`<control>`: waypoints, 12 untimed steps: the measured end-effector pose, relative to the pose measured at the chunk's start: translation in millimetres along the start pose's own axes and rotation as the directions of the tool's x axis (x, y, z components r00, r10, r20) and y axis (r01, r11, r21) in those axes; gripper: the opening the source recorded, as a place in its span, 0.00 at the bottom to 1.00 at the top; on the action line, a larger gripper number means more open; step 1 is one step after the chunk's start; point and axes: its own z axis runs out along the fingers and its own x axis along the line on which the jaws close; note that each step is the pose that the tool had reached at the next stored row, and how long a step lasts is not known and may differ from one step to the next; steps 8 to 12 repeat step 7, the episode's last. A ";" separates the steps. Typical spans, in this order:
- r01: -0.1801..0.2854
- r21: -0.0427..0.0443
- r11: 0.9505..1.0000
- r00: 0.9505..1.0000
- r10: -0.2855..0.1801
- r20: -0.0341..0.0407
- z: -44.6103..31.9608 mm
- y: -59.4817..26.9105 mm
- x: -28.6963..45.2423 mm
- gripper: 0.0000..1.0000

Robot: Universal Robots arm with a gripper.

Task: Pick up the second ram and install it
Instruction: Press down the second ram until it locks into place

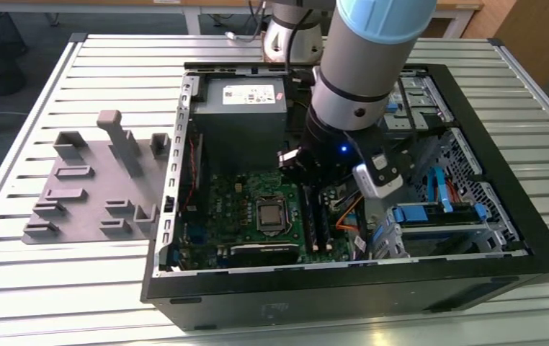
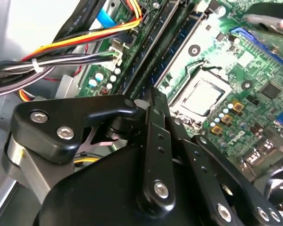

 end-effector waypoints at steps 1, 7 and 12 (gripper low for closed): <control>0.000 0.000 1.000 1.000 0.000 0.000 -0.8 0.0 0.0 0.11; 0.000 0.000 1.000 1.000 0.000 0.000 -0.8 0.0 0.0 0.11; 0.000 0.000 1.000 1.000 0.000 0.000 -0.8 0.0 0.0 0.11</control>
